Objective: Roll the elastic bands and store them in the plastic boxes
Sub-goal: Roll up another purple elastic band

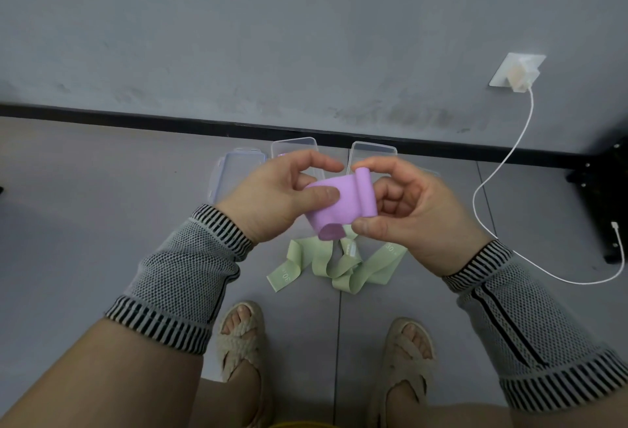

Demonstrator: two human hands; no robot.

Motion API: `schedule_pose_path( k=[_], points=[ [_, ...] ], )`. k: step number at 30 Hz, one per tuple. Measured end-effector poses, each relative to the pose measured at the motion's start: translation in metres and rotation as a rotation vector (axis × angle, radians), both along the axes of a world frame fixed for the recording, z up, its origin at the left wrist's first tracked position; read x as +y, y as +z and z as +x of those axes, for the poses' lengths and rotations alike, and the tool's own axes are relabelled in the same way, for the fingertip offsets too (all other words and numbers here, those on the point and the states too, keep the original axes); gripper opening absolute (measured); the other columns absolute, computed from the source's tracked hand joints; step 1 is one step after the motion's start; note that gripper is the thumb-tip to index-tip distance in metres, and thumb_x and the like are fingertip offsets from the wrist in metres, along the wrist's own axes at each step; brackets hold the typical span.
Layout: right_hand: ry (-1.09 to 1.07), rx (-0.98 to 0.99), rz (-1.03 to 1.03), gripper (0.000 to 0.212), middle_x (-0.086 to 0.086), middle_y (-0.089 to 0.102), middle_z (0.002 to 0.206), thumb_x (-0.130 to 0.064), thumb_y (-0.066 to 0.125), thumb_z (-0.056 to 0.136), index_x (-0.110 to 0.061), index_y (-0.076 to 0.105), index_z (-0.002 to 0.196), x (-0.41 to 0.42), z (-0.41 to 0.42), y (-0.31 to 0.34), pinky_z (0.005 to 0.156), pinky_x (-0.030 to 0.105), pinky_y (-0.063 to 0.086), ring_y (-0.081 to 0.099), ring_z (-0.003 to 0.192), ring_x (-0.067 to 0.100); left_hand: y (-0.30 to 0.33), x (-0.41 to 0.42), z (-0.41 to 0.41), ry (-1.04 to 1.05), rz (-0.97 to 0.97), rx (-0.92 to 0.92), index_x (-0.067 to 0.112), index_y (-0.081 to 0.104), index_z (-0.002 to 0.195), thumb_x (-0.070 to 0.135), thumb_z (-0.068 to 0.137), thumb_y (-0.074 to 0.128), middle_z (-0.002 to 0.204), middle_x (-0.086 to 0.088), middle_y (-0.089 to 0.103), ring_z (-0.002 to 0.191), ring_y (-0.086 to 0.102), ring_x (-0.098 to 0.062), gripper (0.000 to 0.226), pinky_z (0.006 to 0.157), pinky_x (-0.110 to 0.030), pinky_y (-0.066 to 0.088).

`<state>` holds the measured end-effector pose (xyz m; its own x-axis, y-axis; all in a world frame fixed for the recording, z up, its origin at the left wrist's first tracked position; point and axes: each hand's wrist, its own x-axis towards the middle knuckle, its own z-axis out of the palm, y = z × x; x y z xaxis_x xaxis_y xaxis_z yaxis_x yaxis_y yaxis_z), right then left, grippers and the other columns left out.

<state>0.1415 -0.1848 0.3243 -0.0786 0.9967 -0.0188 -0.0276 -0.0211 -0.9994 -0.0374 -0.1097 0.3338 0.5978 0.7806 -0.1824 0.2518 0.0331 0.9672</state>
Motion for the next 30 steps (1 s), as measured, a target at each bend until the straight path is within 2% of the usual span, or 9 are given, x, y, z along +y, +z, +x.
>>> schedule_pose_path(
  k=[3,5,7,11,15,18,21,25,30],
  points=[
    [-0.021,0.01,0.01,0.056,-0.006,0.064,0.067,-0.001,0.074,0.06,-0.022,0.056,0.109,0.0,0.0,0.0,0.068,0.022,0.053,0.061,0.065,0.01,0.001,-0.002,0.004,0.025,-0.001,-0.038,0.021,0.056,0.1,0.017,0.073,0.066,0.061,-0.003,0.055,0.05,0.052,-0.008,0.029,0.051,-0.017,0.043],
    [-0.025,0.02,0.018,0.056,-0.006,0.064,0.068,0.0,0.073,0.06,-0.022,0.056,0.109,0.001,0.0,0.0,0.068,0.022,0.053,0.061,0.066,0.01,0.003,-0.004,0.007,0.053,0.006,-0.035,0.018,0.056,0.101,0.011,0.082,0.068,0.057,0.004,0.053,0.045,0.048,-0.004,0.022,0.046,-0.014,0.038],
    [-0.027,0.031,0.027,0.056,-0.007,0.064,0.068,0.001,0.072,0.061,-0.022,0.056,0.109,0.001,-0.001,0.0,0.068,0.023,0.053,0.061,0.067,0.011,0.005,-0.006,0.01,0.097,0.001,-0.033,0.016,0.058,0.102,0.016,0.091,0.057,0.057,0.008,0.056,0.046,0.05,-0.002,0.011,0.045,-0.012,0.038],
    [-0.023,0.065,0.029,0.057,-0.004,0.065,0.071,0.002,0.072,0.061,-0.022,0.056,0.11,0.001,-0.001,0.001,0.068,0.024,0.053,0.062,0.069,0.014,0.006,-0.007,0.009,0.067,0.012,0.006,0.023,0.059,0.11,0.02,0.092,0.056,0.062,0.001,0.058,0.048,0.053,-0.008,0.019,0.047,-0.02,0.045],
    [0.002,0.112,0.009,0.059,0.004,0.065,0.075,0.004,0.072,0.061,-0.021,0.058,0.112,0.001,-0.001,0.0,0.069,0.026,0.053,0.062,0.071,0.017,0.009,-0.005,0.003,0.055,0.01,0.016,0.025,0.061,0.111,0.018,0.089,0.061,0.048,0.006,0.051,0.038,0.041,-0.012,0.024,0.038,-0.017,0.034],
    [0.002,0.097,-0.003,0.06,0.005,0.064,0.073,0.005,0.073,0.06,-0.02,0.057,0.113,0.001,-0.001,0.001,0.069,0.027,0.054,0.061,0.069,0.017,0.015,-0.007,0.003,0.121,-0.009,-0.033,0.022,0.061,0.113,0.012,0.087,0.061,0.055,0.003,0.058,0.028,0.043,-0.021,0.028,0.031,-0.018,0.034],
    [-0.053,-0.085,0.016,0.06,-0.004,0.062,0.067,0.012,0.075,0.065,-0.025,0.057,0.109,0.003,-0.003,0.0,0.07,0.028,0.053,0.059,0.066,0.014,0.014,-0.01,0.009,0.198,0.089,-0.028,0.017,0.061,0.11,0.005,0.086,0.062,0.06,-0.001,0.06,0.035,0.049,-0.004,0.028,0.037,-0.012,0.038],
    [-0.155,-0.397,0.082,0.056,-0.006,0.059,0.066,0.005,0.073,0.069,-0.036,0.057,0.102,0.004,-0.008,-0.006,0.065,0.027,0.05,0.055,0.06,0.009,0.005,-0.009,0.017,0.261,0.158,0.026,0.027,0.063,0.103,0.013,0.081,0.07,0.068,0.0,0.068,0.059,0.057,-0.009,0.027,0.059,-0.019,0.047],
    [-0.191,-0.687,0.182,0.037,-0.009,0.056,0.062,-0.007,0.067,0.078,-0.029,0.058,0.106,0.002,-0.015,-0.006,0.062,0.021,0.049,0.056,0.061,0.006,0.0,-0.01,0.022,0.304,0.23,0.156,0.029,0.063,0.107,0.033,0.07,0.079,0.072,0.004,0.068,0.06,0.061,-0.003,0.041,0.056,-0.013,0.049]
  ],
)
